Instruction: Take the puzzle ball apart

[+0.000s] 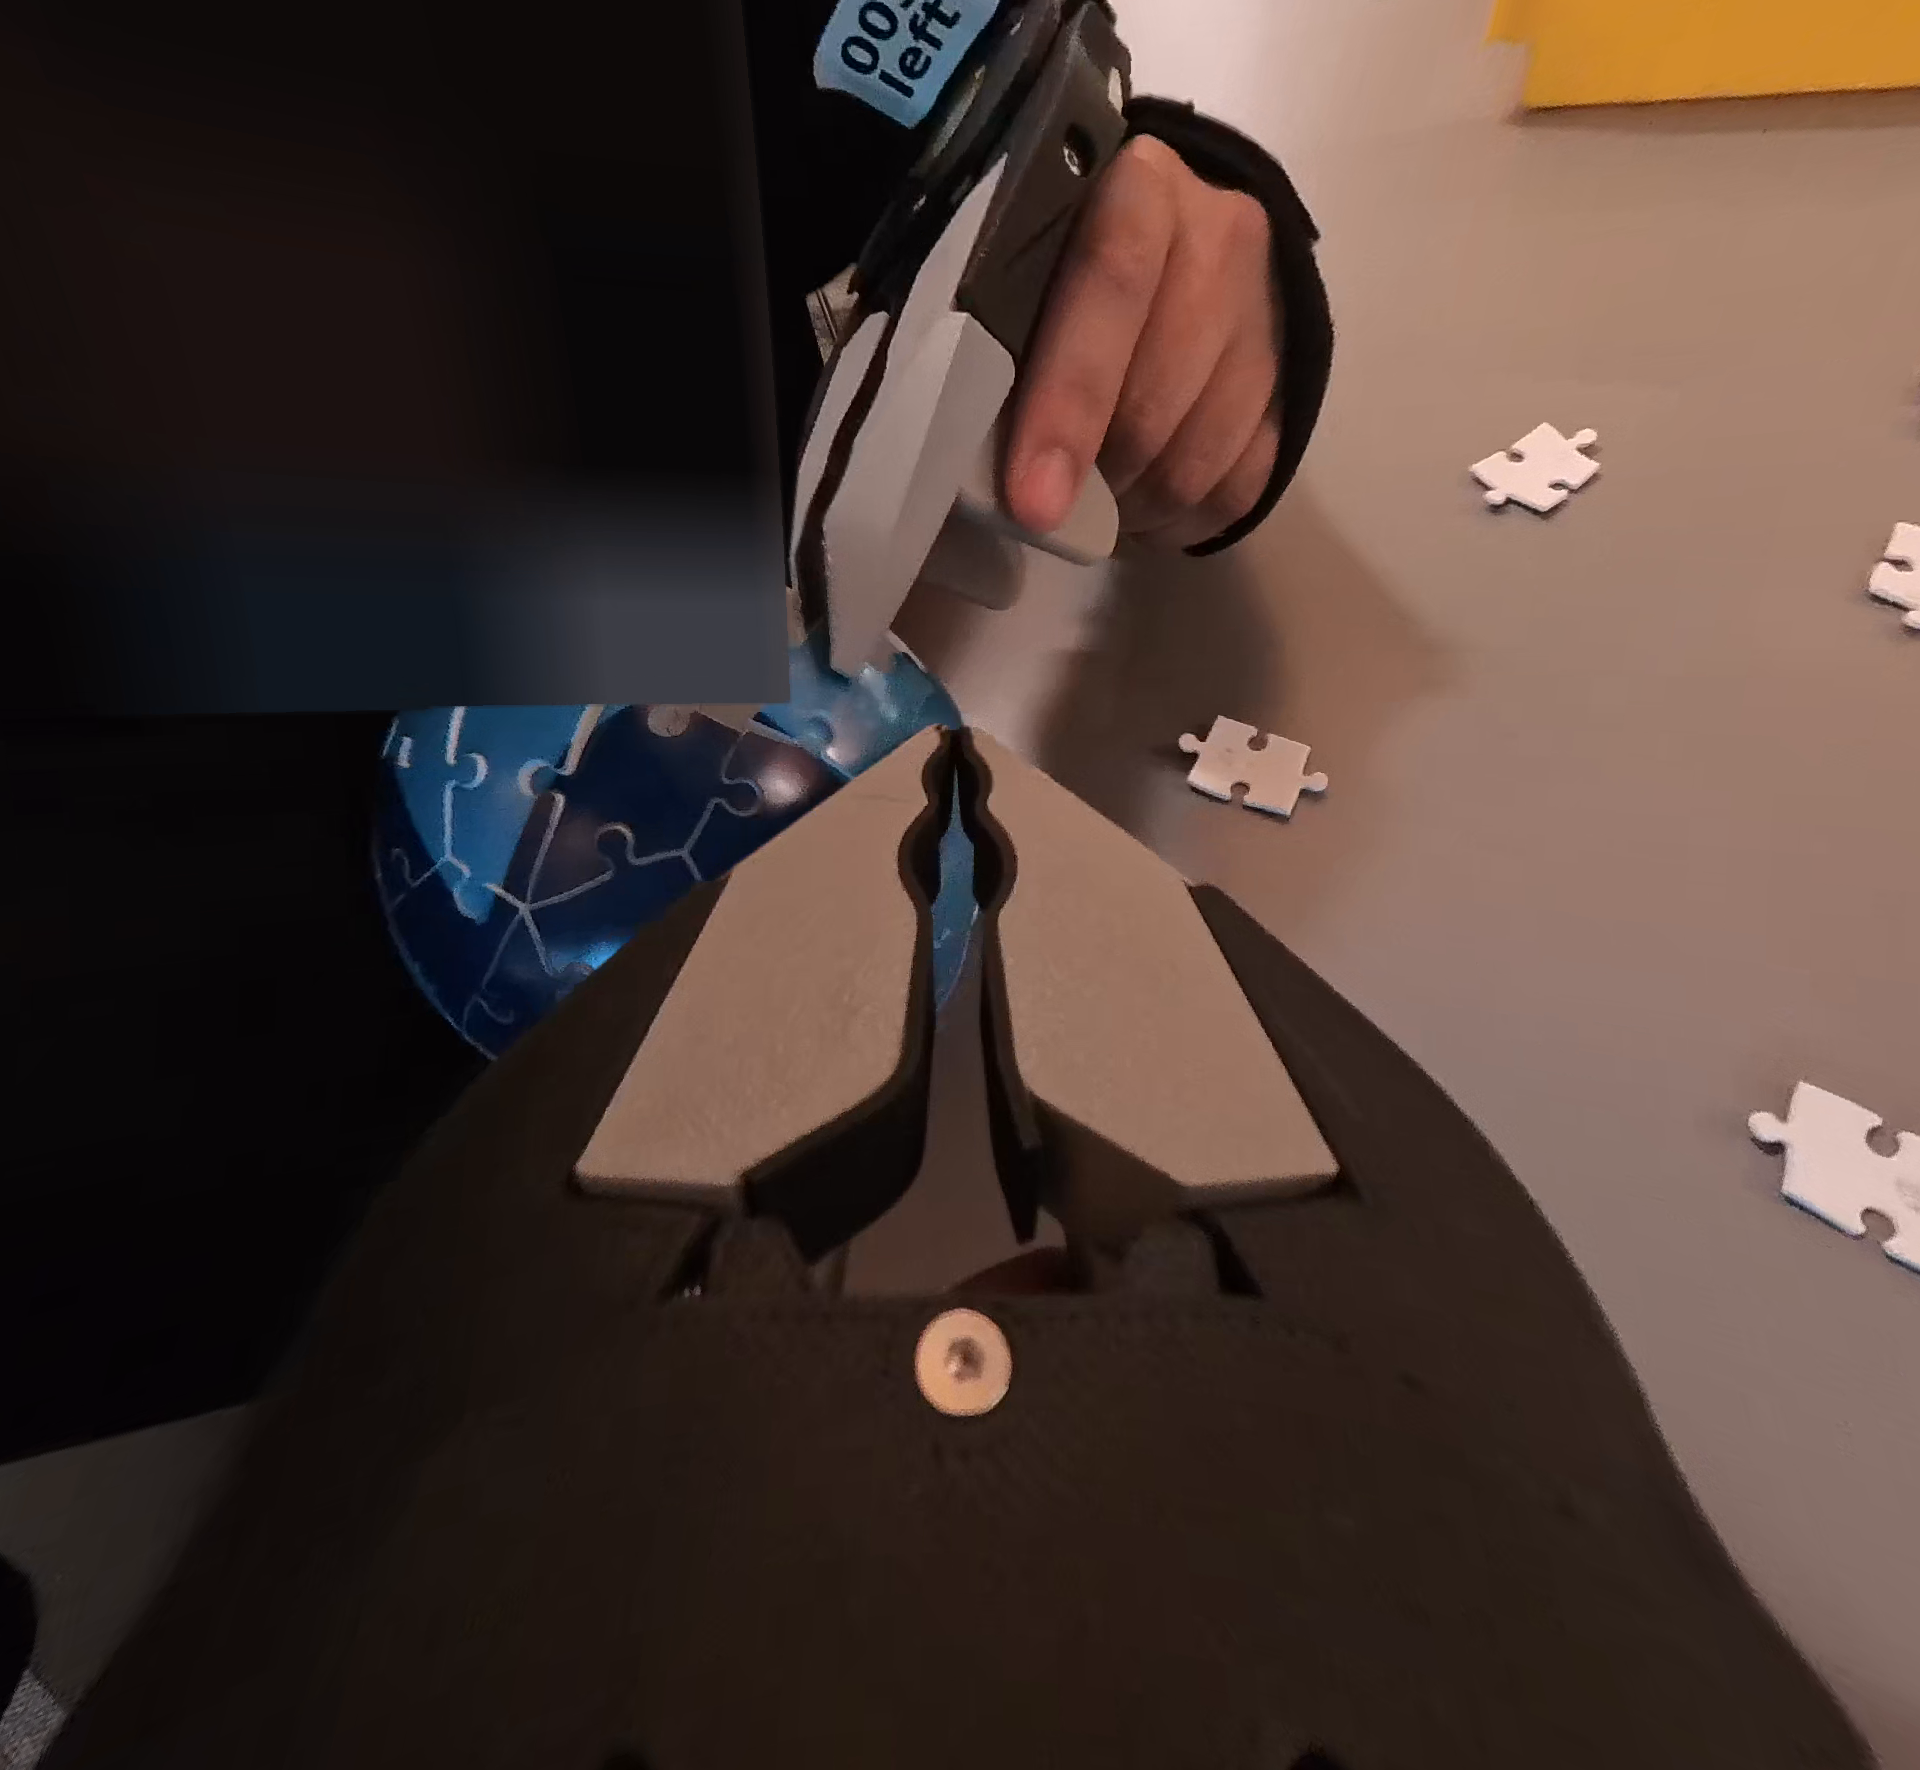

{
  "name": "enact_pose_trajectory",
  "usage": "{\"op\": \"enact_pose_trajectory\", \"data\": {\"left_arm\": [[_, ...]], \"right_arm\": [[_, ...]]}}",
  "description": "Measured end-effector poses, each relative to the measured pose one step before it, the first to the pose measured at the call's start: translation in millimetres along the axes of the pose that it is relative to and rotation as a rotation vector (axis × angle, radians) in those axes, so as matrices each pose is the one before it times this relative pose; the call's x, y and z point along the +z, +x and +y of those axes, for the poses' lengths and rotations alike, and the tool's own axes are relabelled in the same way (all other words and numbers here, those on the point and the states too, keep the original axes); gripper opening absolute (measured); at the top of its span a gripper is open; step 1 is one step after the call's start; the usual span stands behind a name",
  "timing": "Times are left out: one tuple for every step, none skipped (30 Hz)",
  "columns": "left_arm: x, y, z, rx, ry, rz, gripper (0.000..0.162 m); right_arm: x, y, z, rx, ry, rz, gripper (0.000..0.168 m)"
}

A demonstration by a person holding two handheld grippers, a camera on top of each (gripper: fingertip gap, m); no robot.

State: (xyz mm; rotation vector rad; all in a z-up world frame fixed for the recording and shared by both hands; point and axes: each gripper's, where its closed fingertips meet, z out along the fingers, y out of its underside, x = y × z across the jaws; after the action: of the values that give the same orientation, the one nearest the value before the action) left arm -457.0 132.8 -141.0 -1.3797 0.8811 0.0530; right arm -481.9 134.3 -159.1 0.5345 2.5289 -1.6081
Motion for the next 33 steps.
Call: {"op": "enact_pose_trajectory", "data": {"left_arm": [[-0.24, 0.13, -0.01, -0.002, 0.0015, -0.0009, 0.004], [-0.18, 0.04, 0.12, -0.001, 0.0004, -0.0011, 0.004], [-0.14, 0.17, -0.12, -0.0009, 0.0005, 0.0001, 0.004], [-0.23, 0.59, -0.08, -0.0004, 0.001, 0.0031, 0.004], [-0.19, 0.17, -0.06, -0.0013, 0.0004, 0.0004, 0.004], [-0.09, 0.01, 0.03, -0.0006, 0.0005, -0.0005, 0.004], [-0.25, 0.23, -0.19, -0.0005, 0.0016, 0.0014, 0.005], [-0.26, 0.06, -0.28, -0.0036, 0.0022, 0.0025, 0.005], [-0.59, -0.03, -0.43, -0.0071, 0.0024, 0.005, 0.006], [-0.83, -0.66, -0.89, -0.0111, 0.0055, 0.0044, 0.01], [-1.35, -0.05, -1.82, -0.0141, 0.0095, 0.0109, 0.015], [-1.06, 0.02, -1.54, -0.018, 0.0069, 0.0121, 0.018], [-0.93, -0.75, -1.17, -0.016, 0.0048, 0.0063, 0.02], [-0.78, -0.21, -0.88, -0.0098, 0.0057, 0.0076, 0.016], [-0.38, 0.54, 0.0, -0.0066, 0.0033, 0.0073, 0.004], [0.45, 0.47, 0.51, -0.0014, 0.0004, 0.0016, 0.002], [0.78, 1.17, 0.57, 0.004, -0.0019, 0.0032, 0.002], [1.09, 0.99, 0.67, 0.0072, -0.0048, 0.0017, 0.002], [1.02, 1.09, 0.21, 0.0071, -0.0032, 0.0023, 0.003], [0.77, 0.04, -0.01, 0.0041, -0.0017, -0.0027, 0.003], [0.6, -0.2, -0.23, -0.0001, -0.0008, -0.0022, 0.003], [0.29, -0.66, -0.23, -0.0025, -0.0002, -0.0031, 0.003], [-0.09, -0.54, -0.14, -0.0017, 0.0003, -0.0018, 0.003], [-0.38, -0.33, -0.05, 0.0, 0.001, -0.0002, 0.003], [-0.46, -0.49, 0.02, 0.0003, 0.001, -0.002, 0.003], [-0.32, -0.34, -0.34, -0.0028, 0.0028, -0.0009, 0.002], [-0.07, 0.28, -0.3, -0.0056, 0.0029, 0.0033, 0.003], [0.42, 0.06, 0.16, -0.0036, -0.0017, 0.001, 0.007], [0.61, -0.77, 0.73, 0.0034, -0.007, -0.0045, 0.009], [0.54, -1.07, 0.49, 0.0087, -0.0057, -0.0077, 0.011], [0.34, -0.28, 0.13, 0.0061, -0.0027, -0.0029, 0.013], [0.4, -0.33, 0.31, 0.0005, -0.0033, -0.0019, 0.013], [0.57, 0.39, 0.76, -0.0016, -0.0039, 0.0027, 0.008]], "right_arm": [[-0.36, -0.88, -2.71, 0.0012, 0.0129, -0.0036, 0.0], [-0.78, -2.51, -3.37, 0.0033, 0.0195, -0.0147, 0.0], [-0.16, -3.65, -0.63, 0.004, 0.005, -0.0224, 0.0], [0.24, -0.28, 1.18, 0.0017, -0.0047, 0.0008, 0.0], [-0.12, 1.51, 1.6, -0.0034, -0.007, 0.0115, 0.0], [-0.44, 1.06, 1.27, -0.0022, -0.0056, 0.0067, 0.0], [-0.4, 0.51, 0.56, 0.002, -0.0007, 0.0009, 0.0], [-0.13, -0.16, 0.0, 0.0036, 0.0024, -0.0028, 0.0], [0.17, -0.09, 0.15, 0.0011, 0.0005, -0.0014, 0.0], [0.16, 0.33, 0.66, -0.0019, -0.0031, 0.0026, 0.0], [0.16, 0.54, 0.45, -0.0027, -0.0034, 0.0036, 0.0], [-0.03, 0.15, 0.07, -0.0019, -0.0009, 0.0018, 0.0], [-0.03, 0.19, -0.09, 0.0, 0.0007, 0.0005, 0.0], [-0.09, -0.05, -0.3, 0.0007, 0.0018, -0.0008, 0.0], [-0.32, -0.12, -0.61, -0.0007, 0.0032, -0.0004, 0.0], [-0.37, -0.13, -0.34, -0.0015, 0.0014, 0.0006, 0.0], [-0.33, -0.1, -0.3, -0.0006, 0.0004, 0.0002, 0.0], [-0.24, -0.44, -0.3, 0.0001, 0.0011, -0.0021, 0.0], [-0.22, 0.55, -0.18, -0.0008, 0.0014, 0.0032, 0.0], [-0.14, 0.59, -0.19, 0.0006, 0.0014, 0.002, 0.0], [0.04, 0.05, -0.06, 0.0027, 0.0027, -0.0031, 0.0], [0.25, -0.23, -0.07, 0.0046, 0.0023, -0.0053, 0.0], [0.39, -0.07, 0.11, 0.0038, 0.0006, -0.0034, 0.0], [0.27, 0.01, 0.08, 0.0003, -0.0001, -0.0005, 0.0], [0.01, -0.01, 0.14, -0.0016, -0.0016, 0.001, 0.0], [-0.14, -0.13, -0.02, -0.0035, -0.0016, 0.0018, 0.0], [-0.25, -0.46, -0.25, -0.0042, -0.0005, 0.0006, 0.0], [-0.11, -1.31, -0.25, -0.0018, -0.0006, -0.0056, 0.0], [0.33, -0.77, -0.08, 0.0005, -0.0009, -0.003, 0.0], [0.49, -0.06, 0.1, -0.0013, -0.0018, 0.002, 0.0], [0.33, 0.1, 0.42, -0.0022, -0.0032, 0.0023, 0.0], [0.13, -0.33, 0.06, -0.001, -0.0005, -0.0012, 0.0], [0.03, -0.11, 0.11, 0.0007, 0.0005, -0.0016, 0.0]]}}
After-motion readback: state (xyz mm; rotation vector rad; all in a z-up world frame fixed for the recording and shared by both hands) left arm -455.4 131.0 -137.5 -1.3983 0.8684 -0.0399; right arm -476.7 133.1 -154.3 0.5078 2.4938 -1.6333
